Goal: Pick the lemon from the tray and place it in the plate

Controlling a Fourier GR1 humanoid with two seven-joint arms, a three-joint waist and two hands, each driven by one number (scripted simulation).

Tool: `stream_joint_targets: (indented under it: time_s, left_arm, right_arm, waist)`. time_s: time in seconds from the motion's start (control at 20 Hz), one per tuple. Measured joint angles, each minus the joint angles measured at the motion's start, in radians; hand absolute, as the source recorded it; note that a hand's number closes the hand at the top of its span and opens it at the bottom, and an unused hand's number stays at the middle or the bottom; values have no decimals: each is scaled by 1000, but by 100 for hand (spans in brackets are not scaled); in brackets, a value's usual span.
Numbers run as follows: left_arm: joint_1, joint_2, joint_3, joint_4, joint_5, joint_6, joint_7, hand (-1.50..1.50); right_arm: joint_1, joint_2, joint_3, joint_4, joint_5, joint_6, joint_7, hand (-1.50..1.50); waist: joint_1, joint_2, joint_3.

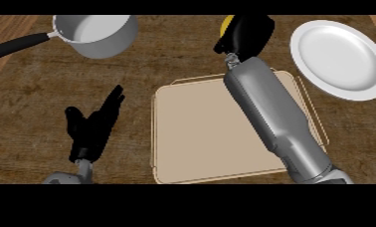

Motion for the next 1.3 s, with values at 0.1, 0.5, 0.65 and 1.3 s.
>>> stream_joint_targets:
  time_s: [0.1, 0.5, 0.65, 1.3]
  left_arm:
    - [9, 3, 5, -1, 2, -3, -8, 0]
    - [21, -6, 15, -9, -1, 17, -1, 0]
    - [25, -4, 20, -14, 2, 16, 9, 0]
    - [37, -3, 33, -14, -5, -2, 0, 0]
  right_arm:
    - [-10, -5, -37, 15, 46, -53, 5, 150]
    - [11, -21, -209, 38, 174, -286, -23, 150]
    - [35, -46, -278, 59, 209, -374, -45, 150]
    - [112, -234, -528, 255, 204, -654, -124, 150]
  waist:
    - [-5, -1, 1]
    - [-31, -5, 2]
    - [-38, -7, 2]
    - [-42, -10, 4]
